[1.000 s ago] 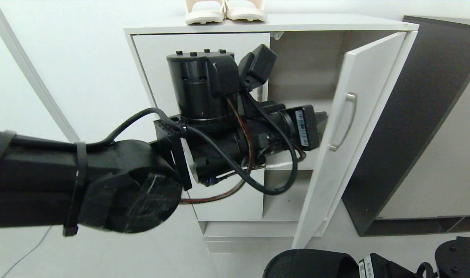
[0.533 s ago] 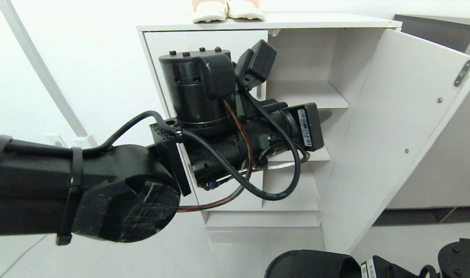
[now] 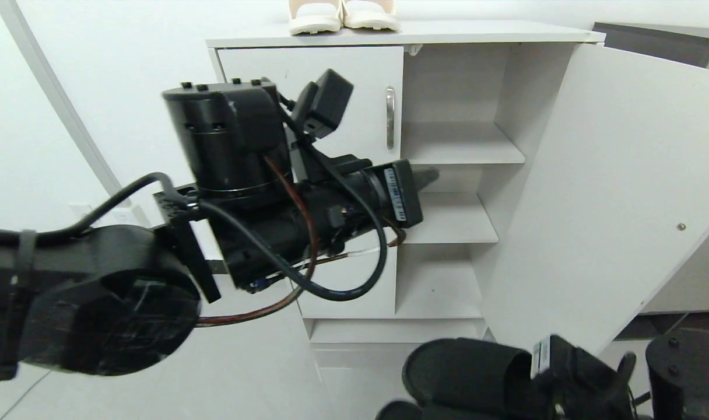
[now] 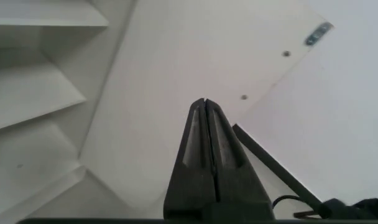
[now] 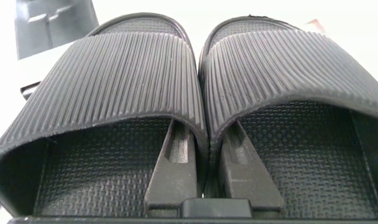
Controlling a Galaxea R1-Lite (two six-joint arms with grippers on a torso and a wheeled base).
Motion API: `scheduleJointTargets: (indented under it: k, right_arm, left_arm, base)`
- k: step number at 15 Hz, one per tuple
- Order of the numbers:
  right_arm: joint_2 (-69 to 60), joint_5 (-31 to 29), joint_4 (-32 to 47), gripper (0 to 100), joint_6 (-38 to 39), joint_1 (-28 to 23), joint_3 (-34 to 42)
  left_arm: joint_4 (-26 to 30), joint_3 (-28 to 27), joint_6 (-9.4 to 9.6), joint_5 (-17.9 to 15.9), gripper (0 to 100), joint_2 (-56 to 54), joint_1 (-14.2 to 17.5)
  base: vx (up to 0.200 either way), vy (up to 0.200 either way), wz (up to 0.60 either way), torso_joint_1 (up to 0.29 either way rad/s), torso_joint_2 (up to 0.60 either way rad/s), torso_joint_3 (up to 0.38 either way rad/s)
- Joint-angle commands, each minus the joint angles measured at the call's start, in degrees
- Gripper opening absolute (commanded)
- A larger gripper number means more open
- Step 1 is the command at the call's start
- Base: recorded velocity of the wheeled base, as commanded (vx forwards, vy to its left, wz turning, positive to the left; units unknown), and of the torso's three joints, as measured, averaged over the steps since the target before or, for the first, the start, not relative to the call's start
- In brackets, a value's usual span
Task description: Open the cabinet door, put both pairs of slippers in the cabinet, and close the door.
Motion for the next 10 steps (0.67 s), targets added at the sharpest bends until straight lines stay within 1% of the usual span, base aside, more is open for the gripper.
scheduleJointTargets:
  k: [1, 2, 3, 4, 5, 6, 7, 8, 9, 10]
  right_arm:
    - [5.31, -7.76, -0.05, 0, 5.14, -3.15, -6.39]
    - [7.51, -12.94, 0.04, 0, 7.51, -3.23, -9.55]
    - [9.44, -16.11, -0.05, 0, 8.31, -3.32, -11.57]
    - [12.25, -20.24, 0.04, 0, 9.01, -3.50, -14.82]
    - [14.62, -23.93, -0.05, 0, 9.71, -3.67, -17.02]
    - [14.80, -24.19, -0.05, 0, 9.80, -3.67, -17.20]
    - [18.23, -29.38, -0.05, 0, 11.56, -4.55, -21.24]
    - [19.11, -30.17, 0.04, 0, 11.56, -5.34, -22.47]
    - [19.90, -30.96, 0.04, 0, 11.56, -5.87, -23.35]
    - [20.25, -31.40, 0.04, 0, 11.56, -6.05, -23.61]
  left_arm:
    - [2.91, 7.90, 0.13, 3.06, 0, -11.60, 7.55]
    - [6.34, 11.24, 0.13, 4.03, 0, -17.05, 10.36]
    - [9.51, 13.35, 0.21, 4.38, 0, -21.53, 11.68]
    - [16.01, 15.37, 0.83, 5.79, 0, -28.30, 13.18]
    - [22.08, 17.04, 2.41, 9.39, 0, -33.31, 13.70]
    - [22.60, 17.22, 2.50, 9.83, 0, -33.75, 13.70]
    - [32.27, 22.40, 6.19, 16.86, 0, -44.30, 20.12]
    - [34.73, 25.39, 9.00, 17.21, 0, -49.48, 26.01]
    - [35.87, 28.82, 10.58, 18.27, 0, -54.76, 31.19]
    - [36.05, 31.19, 10.67, 19.76, 0, -58.10, 34.01]
  base:
    - [0.000, 0.000, 0.00, 0.000, 0.00, 0.000]
    - [0.000, 0.000, 0.00, 0.000, 0.00, 0.000]
    - [0.000, 0.000, 0.00, 0.000, 0.00, 0.000]
    - [0.000, 0.000, 0.00, 0.000, 0.00, 0.000]
    - [0.000, 0.000, 0.00, 0.000, 0.00, 0.000]
    - [0.000, 0.000, 0.00, 0.000, 0.00, 0.000]
    - [0.000, 0.000, 0.00, 0.000, 0.00, 0.000]
    - [0.000, 0.000, 0.00, 0.000, 0.00, 0.000]
    - [0.000, 0.000, 0.00, 0.000, 0.00, 0.000]
    - [0.000, 0.000, 0.00, 0.000, 0.00, 0.000]
